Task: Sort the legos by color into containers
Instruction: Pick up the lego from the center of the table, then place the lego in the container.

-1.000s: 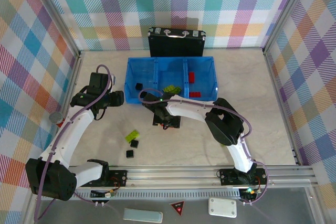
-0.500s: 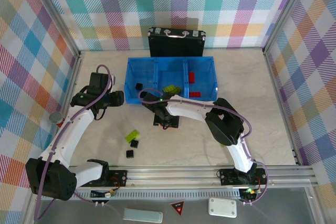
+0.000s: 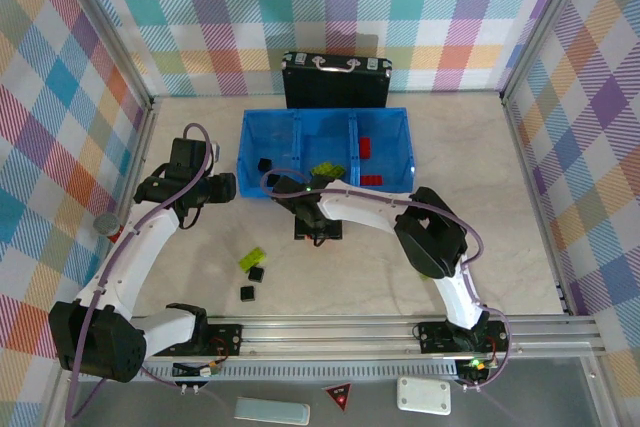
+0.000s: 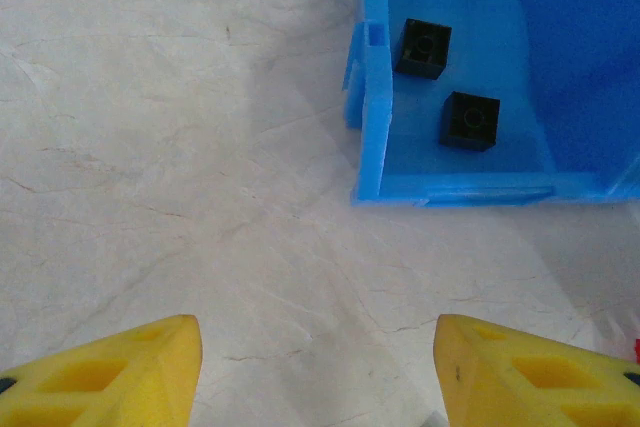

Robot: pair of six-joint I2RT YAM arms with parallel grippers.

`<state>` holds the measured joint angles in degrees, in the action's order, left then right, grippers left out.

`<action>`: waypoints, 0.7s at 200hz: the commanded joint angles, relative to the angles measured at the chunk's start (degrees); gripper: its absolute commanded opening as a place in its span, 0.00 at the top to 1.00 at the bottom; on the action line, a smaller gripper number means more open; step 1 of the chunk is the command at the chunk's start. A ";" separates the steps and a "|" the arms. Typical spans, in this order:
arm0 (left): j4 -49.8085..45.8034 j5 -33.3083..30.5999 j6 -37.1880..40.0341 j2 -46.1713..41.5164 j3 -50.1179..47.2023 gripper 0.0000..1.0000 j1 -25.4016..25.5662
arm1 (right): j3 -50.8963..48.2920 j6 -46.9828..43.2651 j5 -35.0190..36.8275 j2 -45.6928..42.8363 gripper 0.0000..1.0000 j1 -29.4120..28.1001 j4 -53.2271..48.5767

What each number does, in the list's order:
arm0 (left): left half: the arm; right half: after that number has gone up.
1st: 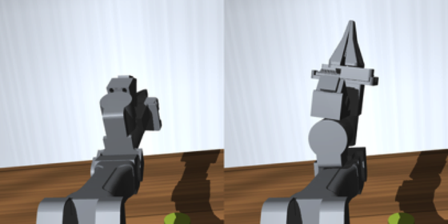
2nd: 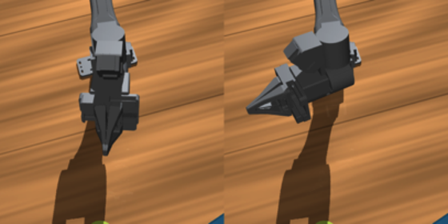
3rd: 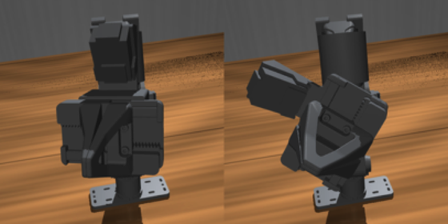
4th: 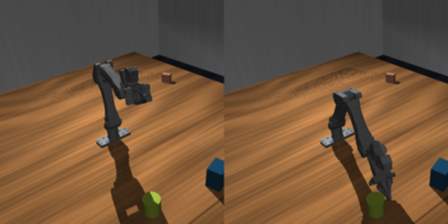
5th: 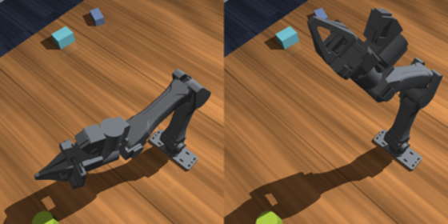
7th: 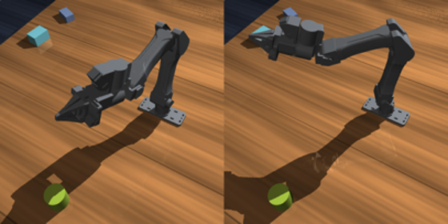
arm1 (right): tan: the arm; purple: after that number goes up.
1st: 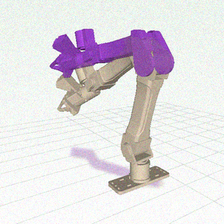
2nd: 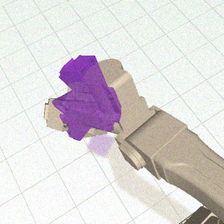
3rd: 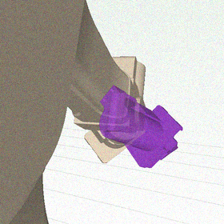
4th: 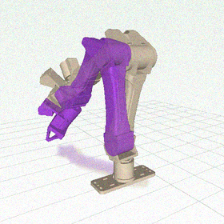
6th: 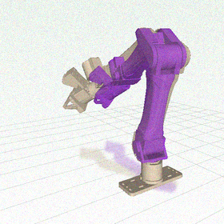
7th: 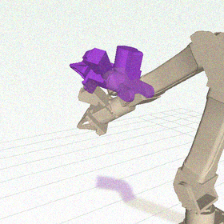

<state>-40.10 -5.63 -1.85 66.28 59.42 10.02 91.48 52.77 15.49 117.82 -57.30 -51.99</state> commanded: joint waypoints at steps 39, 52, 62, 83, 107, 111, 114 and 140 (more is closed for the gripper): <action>0.97 0.61 0.87 1.08 -0.18 0.37 -0.88 | -3.44 -12.75 -2.52 -8.17 0.32 1.75 -0.99; 0.98 0.63 0.84 1.14 -0.09 0.37 -0.87 | -4.49 -14.01 -2.56 -9.57 0.32 2.38 -1.43; 0.99 0.63 0.86 1.24 -0.06 0.37 -0.86 | -5.29 -14.92 -2.56 -10.72 0.32 2.93 -1.67; 0.92 0.62 0.87 1.48 0.00 0.37 -0.88 | -7.36 -16.99 -2.78 -13.44 0.32 4.66 -2.07; 0.97 0.52 0.83 1.62 0.01 0.37 -0.88 | -9.91 -20.70 -3.88 -16.58 0.31 6.78 -1.42; 0.94 0.53 0.81 1.63 0.01 0.37 -0.88 | -10.23 -21.32 -3.96 -17.03 0.31 7.12 -1.37; 0.94 0.61 0.86 1.65 0.08 0.37 -0.88 | -10.41 -21.57 -3.95 -17.43 0.31 7.39 -1.36; 0.97 0.77 0.94 1.81 0.00 0.37 -0.87 | -12.00 -24.04 -4.66 -19.60 0.31 11.04 -1.62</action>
<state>-40.05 -5.45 -1.83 67.88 59.42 10.02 80.82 33.12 12.08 101.21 -48.84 -52.53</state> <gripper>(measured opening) 0.627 0.690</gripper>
